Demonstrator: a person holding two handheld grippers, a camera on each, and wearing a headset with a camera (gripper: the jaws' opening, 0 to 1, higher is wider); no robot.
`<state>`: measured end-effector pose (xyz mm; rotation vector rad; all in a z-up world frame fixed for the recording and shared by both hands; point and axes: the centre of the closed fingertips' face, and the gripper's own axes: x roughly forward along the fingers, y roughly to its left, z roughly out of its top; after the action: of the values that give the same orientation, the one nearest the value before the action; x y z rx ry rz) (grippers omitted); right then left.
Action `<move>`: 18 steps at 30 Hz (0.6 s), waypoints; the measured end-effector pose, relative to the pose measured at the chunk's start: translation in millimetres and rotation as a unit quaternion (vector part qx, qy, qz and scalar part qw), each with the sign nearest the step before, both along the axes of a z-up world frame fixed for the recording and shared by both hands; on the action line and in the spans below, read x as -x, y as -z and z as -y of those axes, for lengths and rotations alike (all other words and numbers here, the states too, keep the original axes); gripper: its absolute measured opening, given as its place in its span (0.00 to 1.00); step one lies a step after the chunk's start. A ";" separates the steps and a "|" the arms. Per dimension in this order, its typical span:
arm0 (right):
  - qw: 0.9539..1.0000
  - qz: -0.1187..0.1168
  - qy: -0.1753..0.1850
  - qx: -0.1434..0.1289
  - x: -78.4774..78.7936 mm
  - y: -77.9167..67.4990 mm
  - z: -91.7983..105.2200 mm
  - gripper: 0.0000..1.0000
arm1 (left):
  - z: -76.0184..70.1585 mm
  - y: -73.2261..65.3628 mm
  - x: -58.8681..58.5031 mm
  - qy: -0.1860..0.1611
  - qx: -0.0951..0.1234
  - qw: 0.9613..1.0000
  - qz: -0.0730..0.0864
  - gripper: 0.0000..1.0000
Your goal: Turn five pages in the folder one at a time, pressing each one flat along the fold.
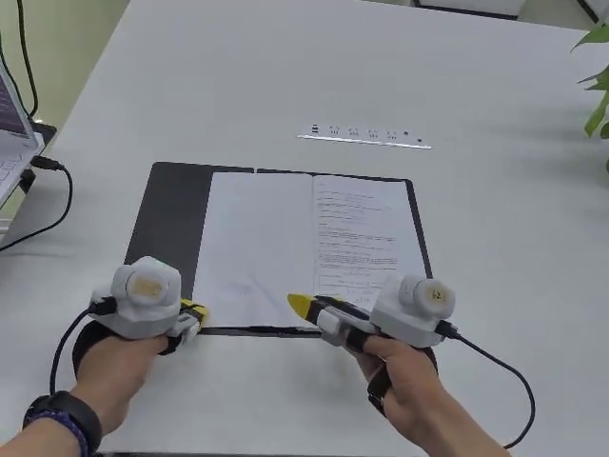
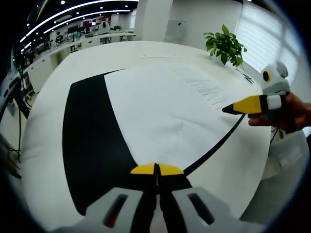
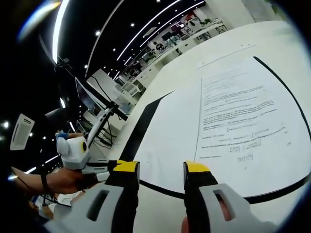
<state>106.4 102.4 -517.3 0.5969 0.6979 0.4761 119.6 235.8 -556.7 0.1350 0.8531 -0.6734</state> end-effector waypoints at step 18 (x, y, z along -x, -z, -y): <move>0.999 0.006 0.033 0.009 -60.2 10.5 14.4 0.05 | -1.7 2.5 -4.7 -0.006 -0.022 1.000 0.017 0.00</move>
<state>166.5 88.0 -527.8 0.5984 0.6678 0.4116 124.4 237.5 -559.2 0.1796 0.8361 -0.6404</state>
